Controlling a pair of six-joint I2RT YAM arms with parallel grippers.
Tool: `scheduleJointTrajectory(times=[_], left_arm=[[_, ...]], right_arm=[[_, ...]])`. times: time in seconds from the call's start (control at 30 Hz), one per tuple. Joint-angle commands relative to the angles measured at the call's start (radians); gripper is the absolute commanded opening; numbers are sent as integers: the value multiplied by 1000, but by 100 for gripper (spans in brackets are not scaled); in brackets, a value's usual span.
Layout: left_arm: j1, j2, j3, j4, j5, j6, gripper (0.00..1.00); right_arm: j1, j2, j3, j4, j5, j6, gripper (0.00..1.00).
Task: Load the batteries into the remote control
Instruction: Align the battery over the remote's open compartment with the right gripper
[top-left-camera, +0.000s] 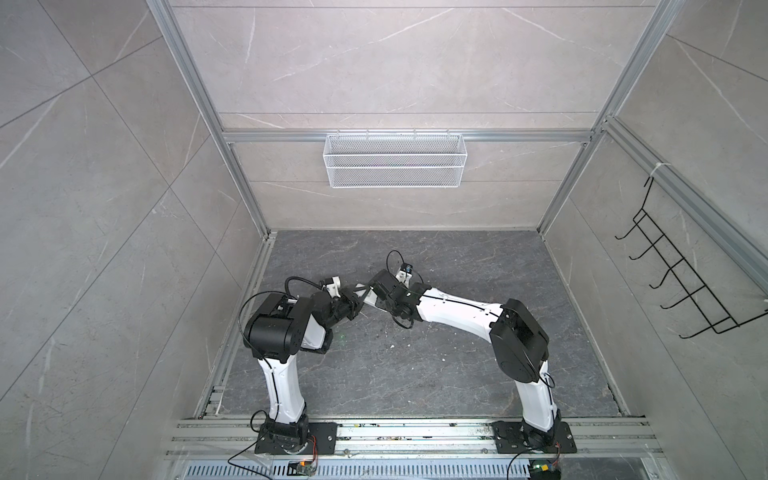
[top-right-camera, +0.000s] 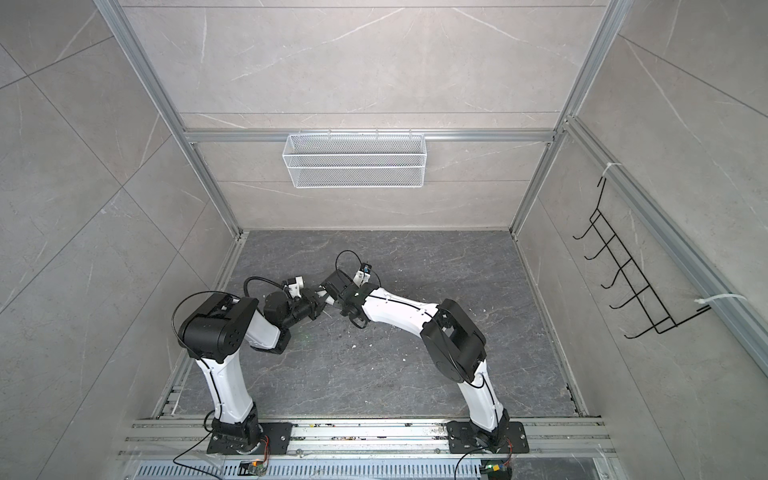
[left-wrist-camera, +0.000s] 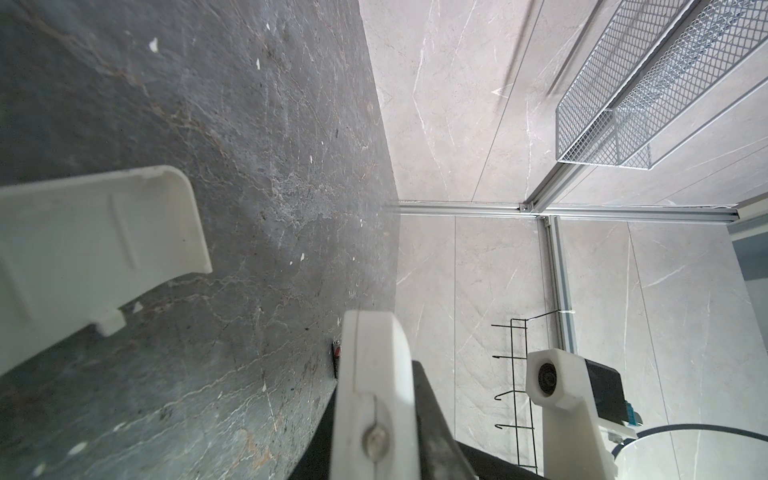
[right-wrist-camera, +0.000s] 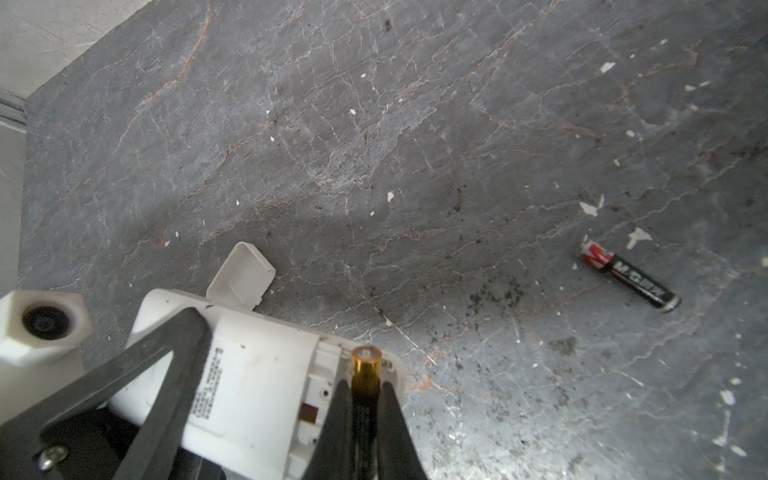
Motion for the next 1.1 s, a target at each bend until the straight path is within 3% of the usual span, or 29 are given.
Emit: scheduleJointTrajectory(times=[0.0, 1.07], left_arm=[[7, -13, 12, 50, 18, 17, 0], [7, -19, 5, 50, 13, 23, 0]], right_arm=[[11, -13, -28, -16, -5, 7, 0], [13, -78, -96, 23, -62, 164, 0]])
